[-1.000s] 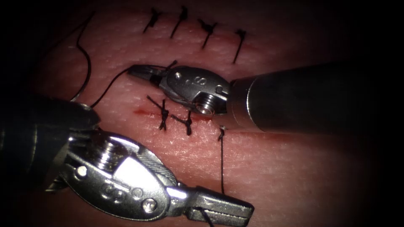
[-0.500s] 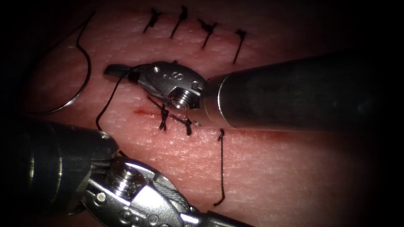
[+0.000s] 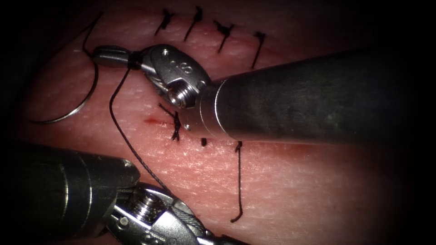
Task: Wound Closure
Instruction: With the left hand, loop the suture once clockwise around the right gripper.
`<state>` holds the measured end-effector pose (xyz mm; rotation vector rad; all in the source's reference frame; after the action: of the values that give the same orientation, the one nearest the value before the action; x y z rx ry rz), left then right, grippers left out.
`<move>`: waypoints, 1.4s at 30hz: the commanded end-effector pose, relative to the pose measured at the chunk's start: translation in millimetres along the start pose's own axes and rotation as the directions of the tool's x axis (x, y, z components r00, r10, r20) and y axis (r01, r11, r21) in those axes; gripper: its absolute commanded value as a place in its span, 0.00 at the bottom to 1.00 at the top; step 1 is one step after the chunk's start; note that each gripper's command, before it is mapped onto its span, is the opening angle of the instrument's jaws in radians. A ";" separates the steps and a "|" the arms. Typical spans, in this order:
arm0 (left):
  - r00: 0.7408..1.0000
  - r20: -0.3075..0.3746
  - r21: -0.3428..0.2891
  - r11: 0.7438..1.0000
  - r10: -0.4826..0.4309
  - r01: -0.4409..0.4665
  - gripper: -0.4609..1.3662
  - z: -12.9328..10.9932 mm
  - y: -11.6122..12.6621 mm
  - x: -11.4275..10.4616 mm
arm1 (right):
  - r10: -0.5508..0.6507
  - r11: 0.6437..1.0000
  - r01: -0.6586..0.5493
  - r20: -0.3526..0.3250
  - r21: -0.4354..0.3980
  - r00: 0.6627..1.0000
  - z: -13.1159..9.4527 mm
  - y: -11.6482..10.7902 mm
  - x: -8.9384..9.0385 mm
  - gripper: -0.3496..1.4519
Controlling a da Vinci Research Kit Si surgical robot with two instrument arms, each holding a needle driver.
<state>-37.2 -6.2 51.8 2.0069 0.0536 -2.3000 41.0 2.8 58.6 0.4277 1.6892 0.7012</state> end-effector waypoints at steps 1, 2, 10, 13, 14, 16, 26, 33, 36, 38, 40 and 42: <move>1.000 -0.003 -0.011 1.000 -0.006 0.006 0.06 -0.1 0.0 -0.5 | 0.008 1.000 -0.008 -0.016 0.019 1.000 0.2 -0.4 0.4 0.00; 1.000 -0.005 -0.013 1.000 -0.009 0.009 0.06 -0.1 -0.1 -0.9 | 0.013 0.999 -0.012 -0.025 0.031 1.000 0.2 -0.6 0.8 0.00; 0.998 -0.018 -0.035 0.997 -0.062 0.062 0.06 -0.6 -1.8 -5.2 | 0.054 0.992 -0.042 -0.102 0.118 0.993 0.4 -1.8 3.4 0.00; 0.996 -0.022 -0.046 0.995 -0.086 0.085 0.06 -0.8 -2.9 -7.0 | 0.066 0.988 -0.048 -0.123 0.144 0.990 0.1 -2.0 3.9 0.00; 0.996 -0.020 -0.045 0.995 -0.091 0.090 0.06 -0.9 -3.2 -7.6 | 0.070 0.987 -0.051 -0.125 0.155 0.990 0.0 -2.1 4.1 0.00; 0.994 -0.016 -0.041 0.994 -0.105 0.104 0.06 -1.1 -3.9 -8.7 | 0.086 0.983 -0.063 -0.132 0.172 0.988 -0.4 -2.2 4.7 0.00; 0.988 -0.002 -0.026 0.988 -0.153 0.153 0.06 -2.9 -6.3 -12.0 | 0.136 0.981 -0.111 -0.148 0.162 0.980 -2.8 -3.2 6.0 0.00; 0.984 0.008 -0.007 0.984 -0.175 0.175 0.06 -5.0 -8.2 -14.3 | 0.143 0.980 -0.121 -0.137 0.161 0.980 -4.7 -4.3 6.7 0.00; 0.983 0.014 0.001 0.984 -0.181 0.181 0.06 -6.1 -9.0 -15.3 | 0.139 0.981 -0.117 -0.138 0.153 0.981 -5.8 -4.6 7.4 0.00; 0.982 0.016 0.003 0.982 -0.186 0.186 0.06 -6.7 -9.6 -15.9 | 0.137 0.982 -0.116 -0.140 0.147 0.981 -6.4 -4.5 7.9 0.00; 0.982 0.019 0.007 0.982 -0.186 0.186 0.06 -7.0 -10.0 -16.4 | 0.138 0.984 -0.118 -0.145 0.136 0.980 -7.0 -4.4 8.4 0.00; 0.981 0.019 0.009 0.981 -0.192 0.192 0.06 -7.2 -10.5 -16.9 | 0.137 0.983 -0.118 -0.137 0.141 0.981 -7.5 -4.4 8.6 0.00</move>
<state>-28.7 5.8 67.4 2.0684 0.2374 -2.4423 31.9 3.1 50.1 0.5994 1.8654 0.7272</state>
